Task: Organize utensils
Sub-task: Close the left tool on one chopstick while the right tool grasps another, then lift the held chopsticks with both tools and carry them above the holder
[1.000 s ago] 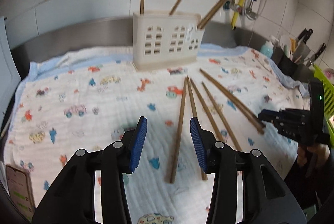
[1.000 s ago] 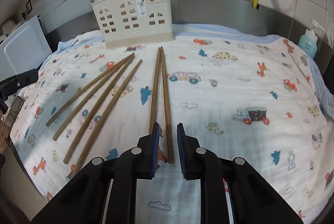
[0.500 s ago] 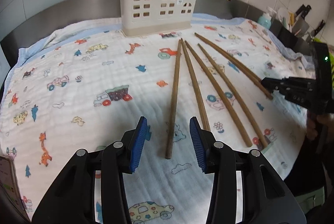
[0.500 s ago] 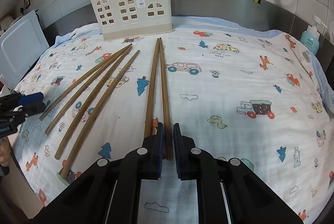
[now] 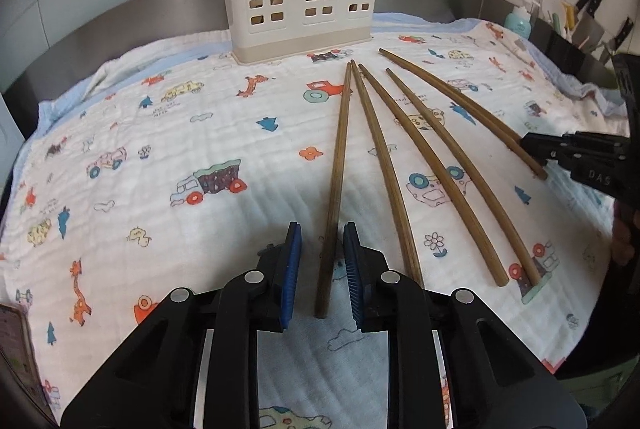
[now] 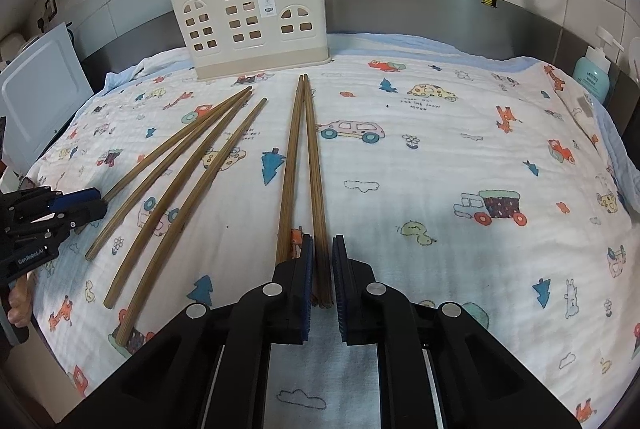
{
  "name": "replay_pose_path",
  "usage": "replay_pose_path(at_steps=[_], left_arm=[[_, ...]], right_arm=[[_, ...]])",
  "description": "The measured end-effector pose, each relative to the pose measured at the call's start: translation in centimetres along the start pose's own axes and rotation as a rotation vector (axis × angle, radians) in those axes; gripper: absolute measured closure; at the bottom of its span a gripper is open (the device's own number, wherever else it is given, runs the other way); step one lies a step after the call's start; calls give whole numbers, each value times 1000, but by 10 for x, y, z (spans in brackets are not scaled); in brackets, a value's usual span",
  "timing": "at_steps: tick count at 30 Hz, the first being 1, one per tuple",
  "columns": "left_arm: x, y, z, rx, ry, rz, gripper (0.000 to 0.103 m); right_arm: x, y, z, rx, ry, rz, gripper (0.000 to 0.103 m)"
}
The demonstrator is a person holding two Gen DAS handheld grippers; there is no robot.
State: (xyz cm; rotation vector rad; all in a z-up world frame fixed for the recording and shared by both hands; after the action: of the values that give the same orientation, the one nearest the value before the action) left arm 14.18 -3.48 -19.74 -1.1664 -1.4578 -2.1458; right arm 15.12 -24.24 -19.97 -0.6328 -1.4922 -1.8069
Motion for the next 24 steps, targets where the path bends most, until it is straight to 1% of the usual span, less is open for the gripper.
replay_pose_path(at_steps=[1,4,8,12,18,24], left_arm=[[0,1,-3,-17,13,0,88],[0,4,-6,-29,28,11,96],[1,5,-4,1,7,13,97],[8,7,0,37,-19,-6,97],[30,23,12,84,-29,-71,97],[52,42,25,124,-39,-143,97]], right_arm=[[0,0,0,0,-1,-2,94],[0,-1,0,1,-7,-7,95],[3,-1,2,0,2,-7,96],[13,3,5,6,7,-27,96],[43,23,13,21,21,-105,96],[77,52,25,31,55,-191,96]])
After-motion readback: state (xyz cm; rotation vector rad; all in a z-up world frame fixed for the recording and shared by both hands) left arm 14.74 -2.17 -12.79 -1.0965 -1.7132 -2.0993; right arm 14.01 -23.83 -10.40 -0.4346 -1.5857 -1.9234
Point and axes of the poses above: each gripper's, at about its wrist camera, not at the fingertips, and x roughly against the way its jaws point, z to its left, y to its top, the point moved 9 cm from there along -x, roughly the way its jaws point, and after that the axes turned 13 degrees about -x, right-handed, at the moved point
